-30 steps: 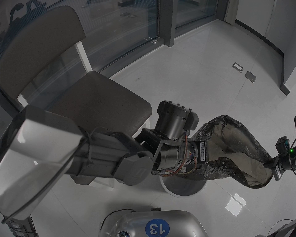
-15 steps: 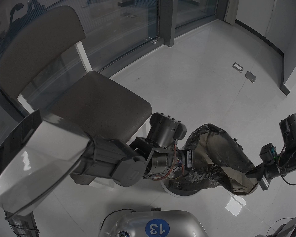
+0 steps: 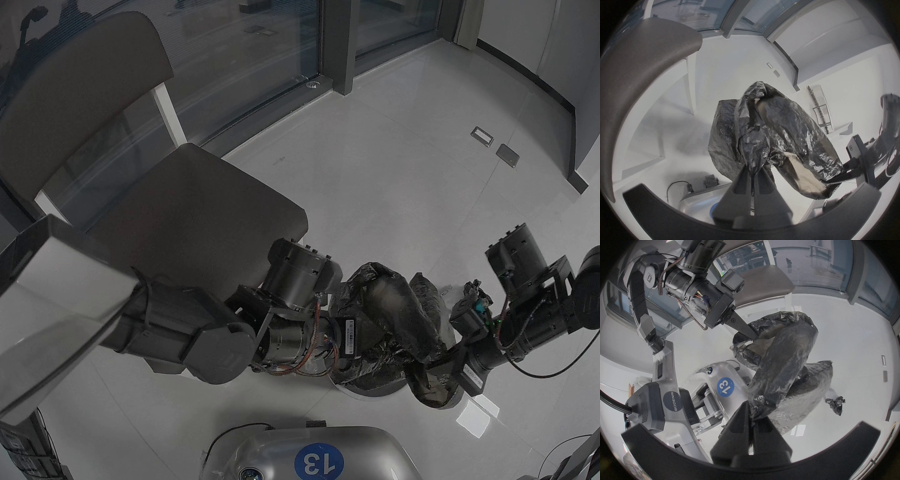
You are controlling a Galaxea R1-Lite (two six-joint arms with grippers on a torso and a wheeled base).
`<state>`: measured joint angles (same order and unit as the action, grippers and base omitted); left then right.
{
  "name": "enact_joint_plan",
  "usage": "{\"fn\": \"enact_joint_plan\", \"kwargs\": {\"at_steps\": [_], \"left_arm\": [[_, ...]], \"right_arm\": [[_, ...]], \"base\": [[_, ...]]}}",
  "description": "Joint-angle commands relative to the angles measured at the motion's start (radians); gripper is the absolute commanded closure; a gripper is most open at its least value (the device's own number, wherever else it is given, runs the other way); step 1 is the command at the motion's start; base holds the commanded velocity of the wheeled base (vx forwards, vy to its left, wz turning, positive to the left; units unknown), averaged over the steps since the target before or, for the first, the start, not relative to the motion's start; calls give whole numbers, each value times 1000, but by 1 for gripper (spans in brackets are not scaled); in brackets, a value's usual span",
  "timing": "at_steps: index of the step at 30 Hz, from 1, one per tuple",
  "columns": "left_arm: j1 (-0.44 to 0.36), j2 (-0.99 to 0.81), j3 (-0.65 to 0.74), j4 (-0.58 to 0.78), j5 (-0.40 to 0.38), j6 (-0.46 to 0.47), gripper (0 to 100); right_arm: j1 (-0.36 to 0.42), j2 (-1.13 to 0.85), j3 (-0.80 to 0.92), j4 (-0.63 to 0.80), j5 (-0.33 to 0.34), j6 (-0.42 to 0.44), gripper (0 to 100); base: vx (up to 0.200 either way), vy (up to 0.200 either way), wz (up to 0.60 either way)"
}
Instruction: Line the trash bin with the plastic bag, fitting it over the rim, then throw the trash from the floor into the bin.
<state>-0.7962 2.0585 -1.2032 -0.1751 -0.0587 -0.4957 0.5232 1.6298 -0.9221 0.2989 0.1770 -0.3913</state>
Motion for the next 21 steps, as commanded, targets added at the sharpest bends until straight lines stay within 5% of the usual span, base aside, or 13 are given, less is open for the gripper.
{"fn": "enact_joint_plan", "kwargs": {"at_steps": [1, 10, 21], "left_arm": [[6, -55, 54, 0, -1, 25, 100], [-9, -34, 45, -4, -4, 26, 100], [-26, 61, -72, -1, -3, 23, 100]], "right_arm": [[54, 96, -44, 0, 2, 14, 100], [69, 102, 0, 6, -1, 69, 100], [-31, 107, 80, 0, 1, 86, 100]], "base": [[0, 0, 0], [0, 0, 0], [0, 0, 0]]}}
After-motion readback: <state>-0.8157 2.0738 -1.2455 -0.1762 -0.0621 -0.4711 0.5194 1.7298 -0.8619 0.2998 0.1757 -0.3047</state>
